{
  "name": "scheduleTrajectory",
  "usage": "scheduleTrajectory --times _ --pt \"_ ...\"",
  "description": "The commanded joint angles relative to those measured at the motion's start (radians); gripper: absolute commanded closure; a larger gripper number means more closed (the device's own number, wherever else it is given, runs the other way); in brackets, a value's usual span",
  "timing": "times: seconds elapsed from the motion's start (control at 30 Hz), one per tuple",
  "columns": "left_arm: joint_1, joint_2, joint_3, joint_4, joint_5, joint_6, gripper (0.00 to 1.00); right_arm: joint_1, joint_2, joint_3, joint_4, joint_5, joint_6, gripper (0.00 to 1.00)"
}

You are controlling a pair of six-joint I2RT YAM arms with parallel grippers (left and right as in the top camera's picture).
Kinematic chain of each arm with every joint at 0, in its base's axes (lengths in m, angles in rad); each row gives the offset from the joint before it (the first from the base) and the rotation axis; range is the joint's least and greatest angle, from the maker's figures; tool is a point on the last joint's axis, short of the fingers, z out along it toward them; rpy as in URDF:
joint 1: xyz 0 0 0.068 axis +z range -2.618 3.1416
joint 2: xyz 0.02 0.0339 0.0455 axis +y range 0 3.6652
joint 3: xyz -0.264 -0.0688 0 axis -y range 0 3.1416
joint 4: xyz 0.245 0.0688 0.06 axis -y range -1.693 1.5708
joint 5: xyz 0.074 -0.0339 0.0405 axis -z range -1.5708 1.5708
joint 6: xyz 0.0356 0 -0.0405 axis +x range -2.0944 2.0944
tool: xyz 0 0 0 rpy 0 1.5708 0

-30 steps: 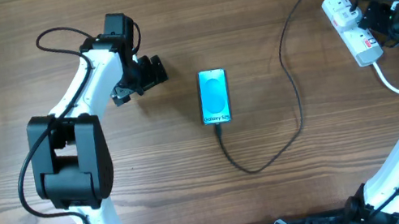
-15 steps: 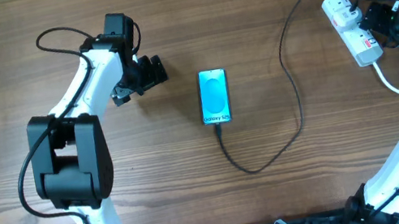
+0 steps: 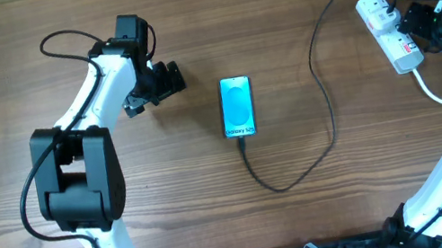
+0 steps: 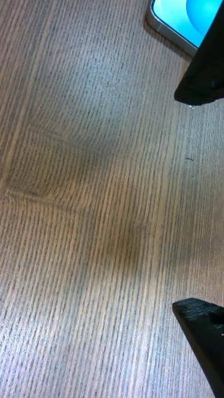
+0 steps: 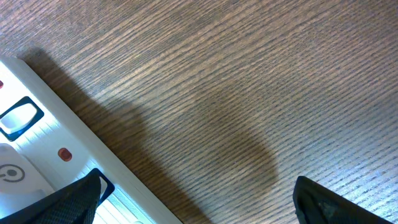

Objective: Plug charger to phone and switch on socket
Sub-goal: 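Press the rocker switch down with the right gripper finger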

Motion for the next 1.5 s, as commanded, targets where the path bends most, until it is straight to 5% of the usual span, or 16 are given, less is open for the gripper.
scheduleTrajectory --times 0.0,1.47 --pt "-0.001 -0.024 0.004 0.000 -0.016 -0.006 0.00 0.017 0.025 -0.022 -0.040 -0.049 -0.052 0.00" --pt "-0.001 -0.024 0.004 0.000 -0.016 -0.006 0.00 0.021 0.025 -0.024 -0.055 -0.092 -0.100 0.01"
